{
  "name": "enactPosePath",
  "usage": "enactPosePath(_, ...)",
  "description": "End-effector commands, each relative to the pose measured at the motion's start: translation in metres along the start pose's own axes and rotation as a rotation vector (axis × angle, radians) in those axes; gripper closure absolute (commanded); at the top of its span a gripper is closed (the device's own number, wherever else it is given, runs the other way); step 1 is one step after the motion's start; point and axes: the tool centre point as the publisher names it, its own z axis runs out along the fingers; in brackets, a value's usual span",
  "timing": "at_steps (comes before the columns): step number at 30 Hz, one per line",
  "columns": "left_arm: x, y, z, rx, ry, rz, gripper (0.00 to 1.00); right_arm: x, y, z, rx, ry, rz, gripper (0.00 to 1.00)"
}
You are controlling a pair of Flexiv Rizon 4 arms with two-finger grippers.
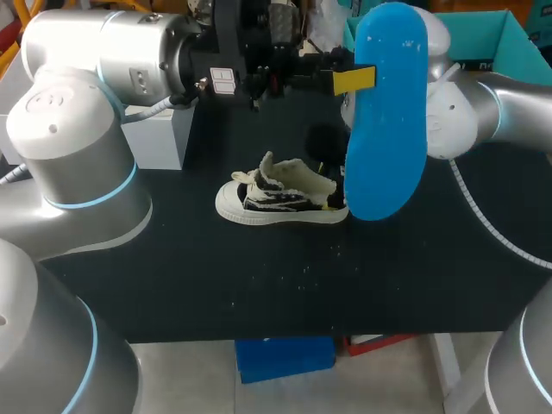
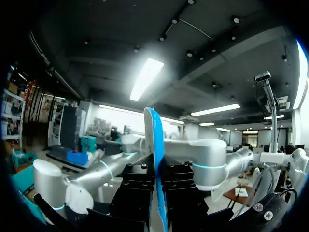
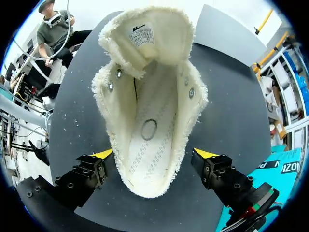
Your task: Take the shoe out of the shoebox, open the shoe tongue, remove and reinsert the insole, then place the shoe into the shoebox
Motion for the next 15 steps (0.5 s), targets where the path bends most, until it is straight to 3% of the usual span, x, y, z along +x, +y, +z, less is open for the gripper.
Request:
enactPosePath(1, 0.0005, 0.0010, 0.0006, 0.000, -0.002, 0.000, 1.00, 0.0037, -0.0075, 0.0023, -0.182, -0.015, -0.005, 0.00)
enactPosePath(9, 0.0005, 0.0010, 0.0006, 0.000, -0.002, 0.000, 1.00, 0.0023, -0.0099, 0.0063, -0.298, -0.012, -0.031, 0.00)
enactPosePath(15, 0.0005, 0.0010, 0.0006, 0.000, -0.002, 0.000, 1.00, -0.0002, -0.0166, 0.0104, -0.339, -0.010, -0.022, 0.00)
